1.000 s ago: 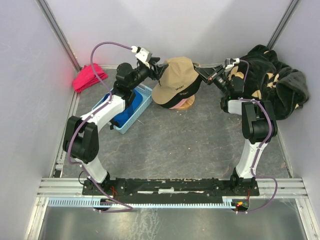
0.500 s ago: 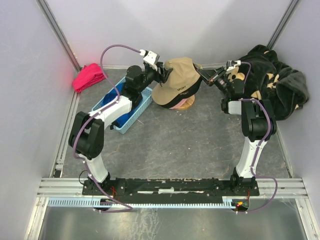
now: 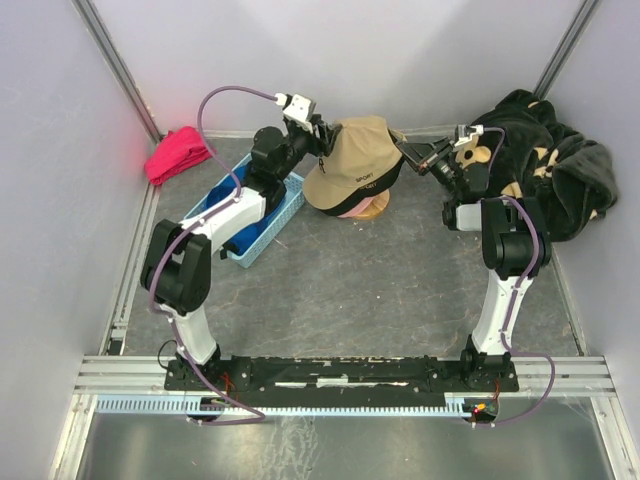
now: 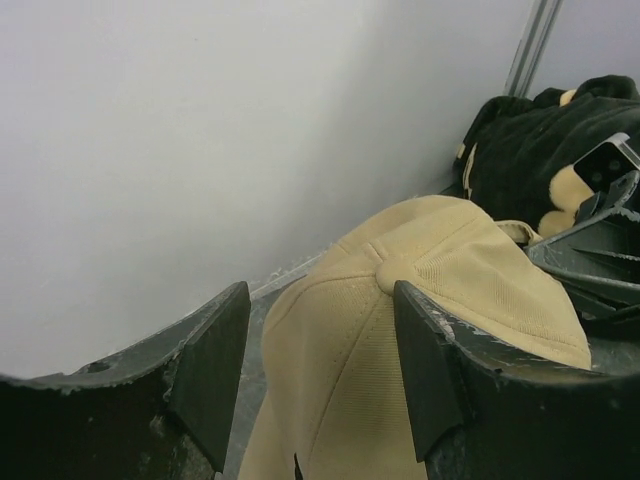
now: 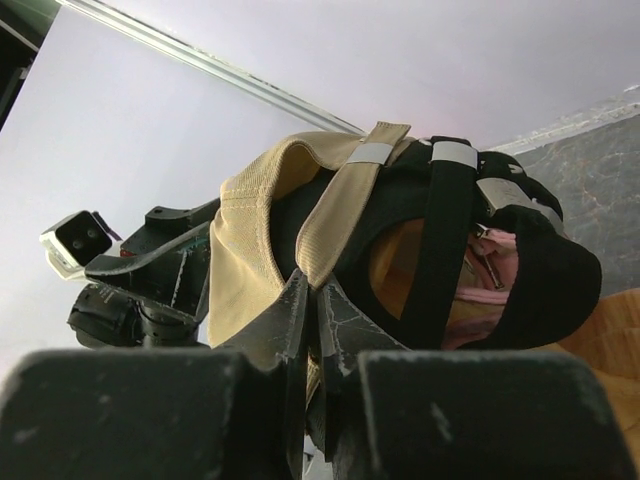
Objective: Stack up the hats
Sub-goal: Stack the hat on the hat.
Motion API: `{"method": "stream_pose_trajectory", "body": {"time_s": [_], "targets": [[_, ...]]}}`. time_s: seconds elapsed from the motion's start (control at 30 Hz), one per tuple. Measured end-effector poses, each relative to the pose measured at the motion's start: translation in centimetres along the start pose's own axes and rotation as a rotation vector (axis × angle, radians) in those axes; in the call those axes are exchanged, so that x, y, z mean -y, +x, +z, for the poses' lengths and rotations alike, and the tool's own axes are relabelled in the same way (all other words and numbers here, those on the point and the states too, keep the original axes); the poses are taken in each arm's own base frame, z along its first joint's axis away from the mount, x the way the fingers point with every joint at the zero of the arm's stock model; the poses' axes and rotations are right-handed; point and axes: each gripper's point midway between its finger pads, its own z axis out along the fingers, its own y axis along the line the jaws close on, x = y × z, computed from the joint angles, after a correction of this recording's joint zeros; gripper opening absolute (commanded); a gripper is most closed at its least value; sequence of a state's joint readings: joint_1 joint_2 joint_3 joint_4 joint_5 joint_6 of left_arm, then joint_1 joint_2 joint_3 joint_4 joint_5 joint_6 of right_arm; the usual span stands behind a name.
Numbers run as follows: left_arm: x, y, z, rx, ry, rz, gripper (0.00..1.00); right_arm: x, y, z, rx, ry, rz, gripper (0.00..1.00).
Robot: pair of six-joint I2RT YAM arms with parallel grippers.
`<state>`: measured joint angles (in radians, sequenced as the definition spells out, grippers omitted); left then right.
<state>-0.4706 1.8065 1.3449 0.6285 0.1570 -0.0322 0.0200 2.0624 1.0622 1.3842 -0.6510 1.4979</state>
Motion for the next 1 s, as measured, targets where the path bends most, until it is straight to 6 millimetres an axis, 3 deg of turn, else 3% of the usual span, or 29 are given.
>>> {"method": "stream_pose_trajectory", "body": {"time_s": [0.4, 0.73, 1.0], "targets": [[1.7, -0.4, 2.1, 0.009, 0.076, -0.001, 0.64, 1.1, -0.6, -0.8, 0.007, 0.098, -0.053, 0.26], [3.2, 1.4, 2.7, -0.037, 0.125, -0.012, 0.63, 2.5, -0.8, -1.6, -0.026, 0.293, -0.111, 0.33], [3.7, 1.3, 2.9, -0.042, 0.151, -0.014, 0.63, 1.9, -1.8, -1.1, -0.059, 0.417, -0.254, 0.36]]}}
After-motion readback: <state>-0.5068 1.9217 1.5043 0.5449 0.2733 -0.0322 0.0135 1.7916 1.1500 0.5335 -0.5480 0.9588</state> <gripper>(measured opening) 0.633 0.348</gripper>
